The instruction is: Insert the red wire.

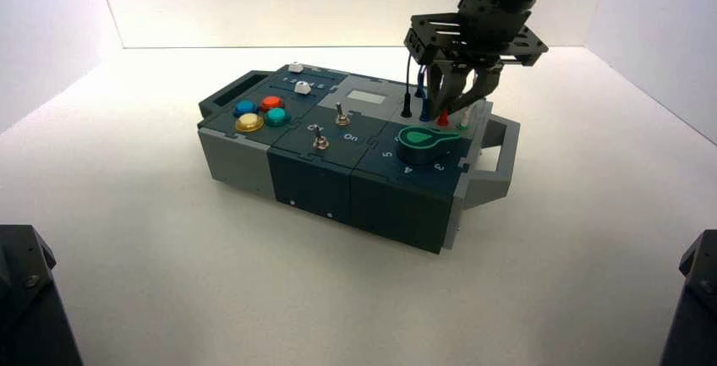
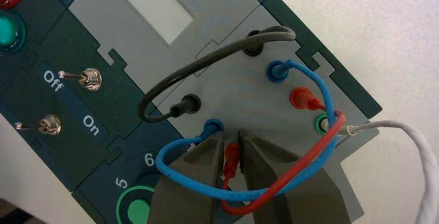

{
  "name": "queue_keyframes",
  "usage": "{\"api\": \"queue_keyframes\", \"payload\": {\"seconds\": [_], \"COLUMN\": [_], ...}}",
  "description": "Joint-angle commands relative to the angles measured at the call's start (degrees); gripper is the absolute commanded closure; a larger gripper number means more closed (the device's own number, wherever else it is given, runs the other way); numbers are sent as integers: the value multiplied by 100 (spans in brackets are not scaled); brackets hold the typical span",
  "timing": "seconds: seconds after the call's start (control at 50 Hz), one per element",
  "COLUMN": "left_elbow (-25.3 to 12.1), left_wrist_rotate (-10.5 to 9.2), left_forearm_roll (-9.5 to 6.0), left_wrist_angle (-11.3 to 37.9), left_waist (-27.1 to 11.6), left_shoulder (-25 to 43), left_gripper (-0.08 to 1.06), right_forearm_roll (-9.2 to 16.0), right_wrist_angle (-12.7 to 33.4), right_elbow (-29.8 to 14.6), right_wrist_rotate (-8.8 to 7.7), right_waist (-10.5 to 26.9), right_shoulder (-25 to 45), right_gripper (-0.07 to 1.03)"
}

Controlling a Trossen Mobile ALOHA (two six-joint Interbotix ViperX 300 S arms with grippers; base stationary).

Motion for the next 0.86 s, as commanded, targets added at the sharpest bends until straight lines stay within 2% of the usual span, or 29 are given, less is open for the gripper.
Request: {"api": "queue_keyframes", "payload": {"seconds": [0.02,0.22,0.3,0.36,0.74,0.86], "left_elbow": [-88,-44,-44,-44,-44,-53], "left_wrist_rotate": [9,9,9,9,9,9], "left_forearm_roll": [9,9,9,0,9,9], "left_wrist_angle": [-26,-9,-18,-18,-18,-9], "left_waist": [-18,-9,-9,-9,-9,-9], "left_shoulder": [-53,-185,-220,-220,-220,-229], "left_gripper": [101,101,101,101,101,101], "right_forearm_roll": [62,88,132,149,158,88], "right_wrist_angle": [-35,-141,-202,-211,-229,-167], "right_elbow": [158,281,308,308,237,149], "right_wrist_rotate": [-9,44,44,53,53,53], "right_waist": [290,290,290,290,290,246], "right_shoulder": [-141,-396,-431,-413,-422,-431], "right_gripper": [72,61,50,46,46,46]}}
